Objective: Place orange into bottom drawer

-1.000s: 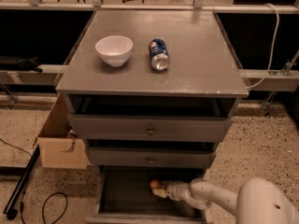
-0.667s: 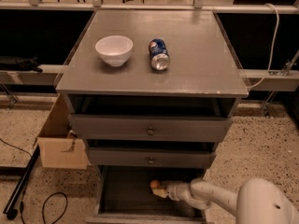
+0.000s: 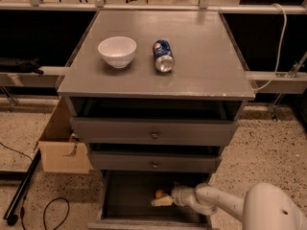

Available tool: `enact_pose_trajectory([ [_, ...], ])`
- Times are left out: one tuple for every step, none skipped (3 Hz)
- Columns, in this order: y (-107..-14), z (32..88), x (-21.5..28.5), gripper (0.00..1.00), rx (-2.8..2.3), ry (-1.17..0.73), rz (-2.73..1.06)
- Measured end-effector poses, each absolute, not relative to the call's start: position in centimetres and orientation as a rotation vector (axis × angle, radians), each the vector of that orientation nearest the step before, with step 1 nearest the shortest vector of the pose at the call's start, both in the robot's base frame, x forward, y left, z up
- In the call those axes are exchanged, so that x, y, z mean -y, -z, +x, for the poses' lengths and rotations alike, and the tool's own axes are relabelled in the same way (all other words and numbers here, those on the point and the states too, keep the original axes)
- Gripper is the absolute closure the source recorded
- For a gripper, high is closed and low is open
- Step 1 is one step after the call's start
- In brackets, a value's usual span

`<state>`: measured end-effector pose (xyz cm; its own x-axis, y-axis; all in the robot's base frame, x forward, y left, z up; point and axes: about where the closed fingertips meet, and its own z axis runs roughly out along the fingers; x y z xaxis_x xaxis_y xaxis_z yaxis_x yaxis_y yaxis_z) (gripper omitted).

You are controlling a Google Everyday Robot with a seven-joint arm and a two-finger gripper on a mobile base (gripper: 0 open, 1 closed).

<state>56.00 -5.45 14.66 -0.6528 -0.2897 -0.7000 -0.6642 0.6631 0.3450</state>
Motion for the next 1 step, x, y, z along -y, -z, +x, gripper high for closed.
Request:
enact_pose_trajectory([
  [-14.66,56.0,5.45,0.0,-2.265,-0.797,-0.735],
])
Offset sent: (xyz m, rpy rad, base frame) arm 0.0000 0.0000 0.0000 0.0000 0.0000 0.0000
